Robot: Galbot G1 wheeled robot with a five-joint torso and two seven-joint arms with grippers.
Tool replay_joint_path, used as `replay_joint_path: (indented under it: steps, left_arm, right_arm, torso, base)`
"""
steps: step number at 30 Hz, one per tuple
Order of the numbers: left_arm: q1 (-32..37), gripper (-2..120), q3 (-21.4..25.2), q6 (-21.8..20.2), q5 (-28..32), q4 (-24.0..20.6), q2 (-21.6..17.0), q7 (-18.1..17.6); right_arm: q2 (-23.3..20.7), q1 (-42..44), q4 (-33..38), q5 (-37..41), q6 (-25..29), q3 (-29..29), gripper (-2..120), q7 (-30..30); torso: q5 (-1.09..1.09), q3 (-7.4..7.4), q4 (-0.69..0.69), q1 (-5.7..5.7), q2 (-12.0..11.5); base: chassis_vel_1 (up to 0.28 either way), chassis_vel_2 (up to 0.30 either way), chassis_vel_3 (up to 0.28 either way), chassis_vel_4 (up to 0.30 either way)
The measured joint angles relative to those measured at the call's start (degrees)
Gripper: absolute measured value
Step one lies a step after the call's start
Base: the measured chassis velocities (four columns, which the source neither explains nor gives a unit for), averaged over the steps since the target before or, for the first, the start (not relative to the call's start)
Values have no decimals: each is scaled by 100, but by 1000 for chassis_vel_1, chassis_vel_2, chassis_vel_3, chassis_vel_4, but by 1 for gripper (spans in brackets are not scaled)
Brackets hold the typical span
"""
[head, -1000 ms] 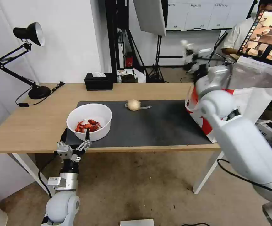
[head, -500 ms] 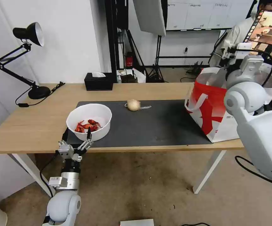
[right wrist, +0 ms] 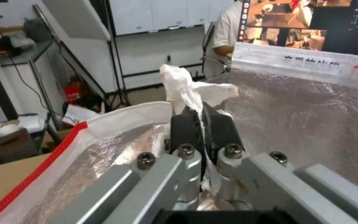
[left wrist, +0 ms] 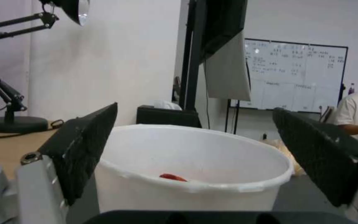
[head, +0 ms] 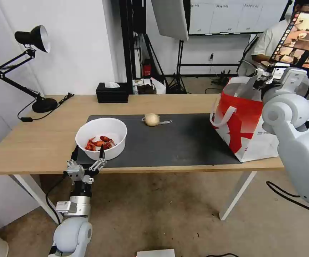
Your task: Pick up the trash from the table and place it into the takeout bag.
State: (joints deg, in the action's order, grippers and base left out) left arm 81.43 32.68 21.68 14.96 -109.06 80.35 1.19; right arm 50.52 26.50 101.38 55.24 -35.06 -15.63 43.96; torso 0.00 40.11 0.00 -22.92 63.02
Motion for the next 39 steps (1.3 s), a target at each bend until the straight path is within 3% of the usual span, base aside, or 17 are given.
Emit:
replay_joint_path:
  steps: [10, 13, 15, 17, 22, 25, 29, 34, 37, 38, 39]
  left_arm:
    - [-28, 100, 5, 0, 3, 28, 9, -3]
    - [-29, 100, 14, 1, 5, 28, 9, -3]
    - [-29, 100, 16, 1, 4, 28, 10, -4]
    - [-28, 100, 20, 2, 5, 29, 14, -4]
    - [-33, 100, 21, 2, 5, 29, 11, -4]
    - [-52, 100, 22, 2, 7, 34, 4, -4]
    - [-59, 100, 20, 3, 9, 38, 3, -4]
    - [-65, 100, 18, 3, 13, 39, -4, -5]
    - [-72, 100, 16, 3, 17, 32, 0, -7]
    - [-72, 100, 16, 3, 17, 32, 0, -7]
    - [-72, 100, 13, 2, 17, 26, 6, -7]
  right_arm:
    - [9, 43, 14, -40, -31, -37, 30, 3]
    - [12, 44, 16, -45, -32, -48, 47, 2]
    - [13, 46, 21, -46, -32, -53, 50, 1]
    - [15, 66, 35, -46, -31, -64, 62, -1]
    - [16, 85, 48, -21, -72, -92, 76, 1]
    - [15, 98, 61, -15, -104, -119, 90, 2]
    - [4, 131, 97, -16, -108, -145, 99, -7]
    - [-26, 167, 182, -52, -98, -175, 100, -161]
    - [-122, 347, 318, -549, 501, -215, 100, -1090]
    - [-122, 347, 318, -549, 501, -215, 100, -1090]
    - [-163, 461, 352, -842, 856, -229, 100, -1488]
  torso:
    - [0, 0, 0, 0, 0]
    - [0, 0, 0, 0, 0]
    - [0, 0, 0, 0, 0]
    - [0, 0, 0, 0, 0]
    - [0, 0, 0, 0, 0]
    - [0, -1, 0, 0, 0]
    - [0, -1, 0, 0, 0]
    - [0, -1, 0, 0, 0]
    - [0, -1, 0, 0, 0]
    - [0, -1, 0, 0, 0]
    - [0, -1, 0, 0, 0]
  base:
    - [0, 0, 0, 0]
    - [0, 0, 0, 0]
    - [0, 0, 0, 0]
    - [0, 0, 0, 0]
    - [0, 0, 0, 0]
    - [0, 0, 0, 0]
    - [0, 0, 0, 0]
    - [0, 0, 0, 0]
    - [0, 0, 0, 0]
    - [0, 0, 0, 0]
    - [0, 0, 0, 0]
